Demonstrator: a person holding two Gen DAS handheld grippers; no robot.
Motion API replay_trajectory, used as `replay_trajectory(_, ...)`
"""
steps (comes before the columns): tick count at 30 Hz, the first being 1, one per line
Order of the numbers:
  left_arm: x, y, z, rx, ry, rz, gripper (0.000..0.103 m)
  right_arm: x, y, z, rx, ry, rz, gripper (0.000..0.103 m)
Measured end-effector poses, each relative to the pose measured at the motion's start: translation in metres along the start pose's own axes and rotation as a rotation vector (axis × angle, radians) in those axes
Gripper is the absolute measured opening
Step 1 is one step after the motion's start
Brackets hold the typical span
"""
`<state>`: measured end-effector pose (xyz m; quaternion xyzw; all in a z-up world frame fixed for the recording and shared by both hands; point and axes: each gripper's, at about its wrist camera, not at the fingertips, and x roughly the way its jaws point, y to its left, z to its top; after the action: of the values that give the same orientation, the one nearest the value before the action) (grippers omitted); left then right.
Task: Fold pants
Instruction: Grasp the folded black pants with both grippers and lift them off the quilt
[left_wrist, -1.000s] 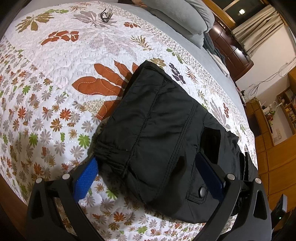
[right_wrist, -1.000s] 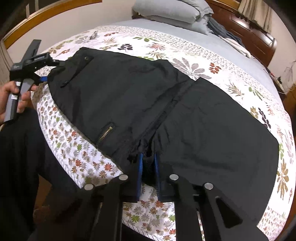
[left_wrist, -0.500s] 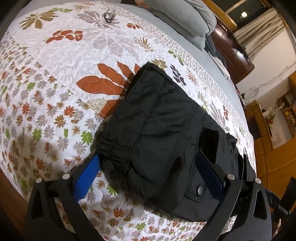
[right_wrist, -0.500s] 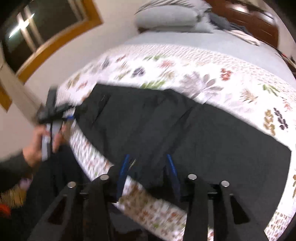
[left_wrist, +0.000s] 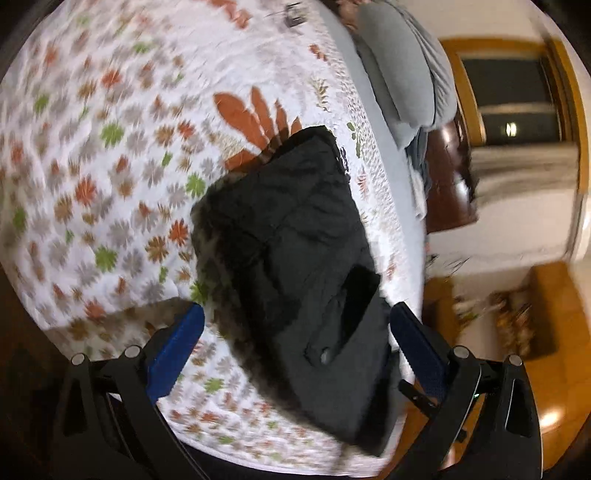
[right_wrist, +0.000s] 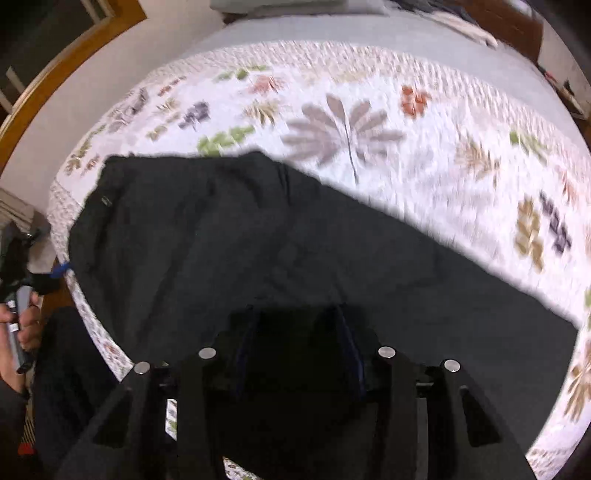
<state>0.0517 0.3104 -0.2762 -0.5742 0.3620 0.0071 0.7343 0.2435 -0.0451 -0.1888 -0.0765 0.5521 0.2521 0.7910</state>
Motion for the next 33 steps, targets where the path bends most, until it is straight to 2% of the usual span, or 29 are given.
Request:
replay_trajectory(2, 0.004, 0.001, 0.003, -0.025, -0.004, -0.015, 0.1, -0.006, 0.0, 0.022, 0.01, 0.008, 0.07, 0.048)
replay_trajectory(5, 0.013, 0.0, 0.008, -0.035, -0.001, -0.022, 0.1, -0.007, 0.008, 0.055, 0.01, 0.044, 0.207, 0.063)
replay_trajectory(6, 0.015, -0.001, 0.009, -0.036, -0.002, -0.021, 0.1, -0.004, 0.016, 0.069, -0.007, 0.073, 0.259, 0.075)
replay_trajectory(7, 0.019, -0.001, 0.012, -0.04, -0.007, -0.02, 0.1, -0.001, 0.025, 0.077, -0.028, 0.086, 0.277, 0.081)
replay_trajectory(15, 0.041, -0.013, 0.021, -0.048, -0.08, 0.04, 0.1, 0.043, 0.117, 0.143, -0.268, 0.229, 0.351, 0.086)
replay_trajectory(20, 0.051, -0.033, 0.013, 0.065, -0.13, 0.093, 0.098, 0.077, 0.177, 0.174, -0.374, 0.301, 0.398, 0.086)
replay_trajectory(22, 0.052, -0.035, 0.015, 0.086, -0.125, 0.102, 0.074, 0.093, 0.198, 0.185, -0.415, 0.329, 0.405, 0.086)
replay_trajectory(23, 0.053, -0.033, 0.017, 0.077, -0.123, 0.115, 0.07, 0.101, 0.206, 0.19, -0.428, 0.342, 0.406, 0.086)
replay_trajectory(25, 0.052, -0.024, 0.021, 0.035, -0.121, 0.095, 0.063, 0.121, 0.222, 0.199, -0.456, 0.38, 0.402, 0.087)
replay_trajectory(27, 0.052, -0.018, 0.026, 0.006, -0.118, 0.067, 0.064, 0.143, 0.237, 0.207, -0.482, 0.429, 0.394, 0.087)
replay_trajectory(29, 0.055, -0.014, 0.03, -0.013, -0.115, 0.035, 0.075, 0.159, 0.247, 0.214, -0.502, 0.461, 0.394, 0.088)
replay_trajectory(31, 0.055, -0.011, 0.033, -0.019, -0.112, -0.004, 0.083, 0.175, 0.258, 0.219, -0.529, 0.501, 0.408, 0.089)
replay_trajectory(33, 0.056, -0.01, 0.034, -0.027, -0.108, -0.02, 0.084, 0.187, 0.268, 0.224, -0.56, 0.523, 0.42, 0.094)
